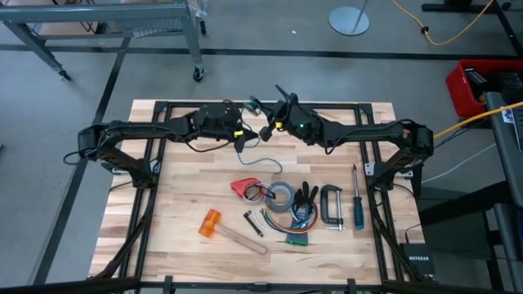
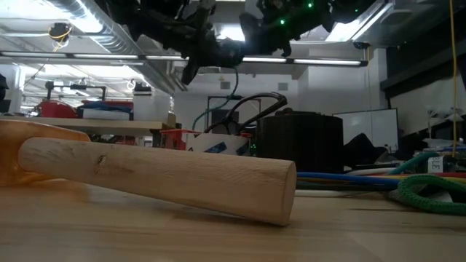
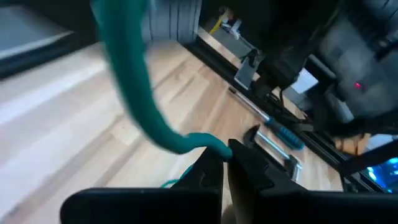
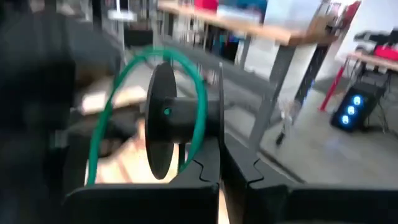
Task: Coil cords
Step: Coil the green cable wire on the black spool
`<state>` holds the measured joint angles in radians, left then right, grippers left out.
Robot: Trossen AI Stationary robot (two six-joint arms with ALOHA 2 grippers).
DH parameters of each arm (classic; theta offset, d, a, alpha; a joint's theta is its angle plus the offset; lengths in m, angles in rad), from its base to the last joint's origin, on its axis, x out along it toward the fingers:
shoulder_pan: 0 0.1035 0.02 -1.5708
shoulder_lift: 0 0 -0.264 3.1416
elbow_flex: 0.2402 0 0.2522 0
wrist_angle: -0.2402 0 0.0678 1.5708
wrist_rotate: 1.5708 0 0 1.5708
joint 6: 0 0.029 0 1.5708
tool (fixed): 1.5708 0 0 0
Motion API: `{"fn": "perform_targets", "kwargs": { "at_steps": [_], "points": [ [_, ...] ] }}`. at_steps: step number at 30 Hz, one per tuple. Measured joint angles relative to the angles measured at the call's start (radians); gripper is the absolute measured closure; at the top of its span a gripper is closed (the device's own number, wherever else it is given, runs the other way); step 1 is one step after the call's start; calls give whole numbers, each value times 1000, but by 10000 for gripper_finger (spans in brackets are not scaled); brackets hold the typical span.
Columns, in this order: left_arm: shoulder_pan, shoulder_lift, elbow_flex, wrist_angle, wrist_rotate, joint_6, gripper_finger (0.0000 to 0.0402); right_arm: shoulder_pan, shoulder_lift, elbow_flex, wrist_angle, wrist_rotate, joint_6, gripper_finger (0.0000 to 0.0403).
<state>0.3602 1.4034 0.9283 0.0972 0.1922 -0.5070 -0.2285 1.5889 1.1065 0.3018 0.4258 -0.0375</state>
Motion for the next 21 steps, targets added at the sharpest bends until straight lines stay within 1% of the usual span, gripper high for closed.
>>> {"fn": "perform_targets", "kwargs": {
  "at_steps": [2, 4, 7, 10, 13, 18, 21],
  "points": [
    [24, -20, 0, -16, 1, 10, 401, 0, -2, 0, -66, -8, 38, 402],
    [48, -39, 0, -51, 0, 12, 401, -1, -13, 0, -111, -38, 65, 402],
    [80, -52, 0, -124, -1, 28, 401, -1, -28, 0, -116, -98, 89, 402],
    [102, -55, 0, -175, 0, 40, 401, -1, -43, 0, -79, -171, 107, 402],
    [115, -52, 0, -210, 0, 45, 401, -1, -59, 0, 9, -227, 115, 402],
    [113, -49, 0, -206, -1, 56, 401, -1, -61, 0, 144, -261, 131, 402],
    [111, -50, 0, -207, -1, 70, 401, -1, -61, 0, 133, -260, 136, 402]
  ]
}}
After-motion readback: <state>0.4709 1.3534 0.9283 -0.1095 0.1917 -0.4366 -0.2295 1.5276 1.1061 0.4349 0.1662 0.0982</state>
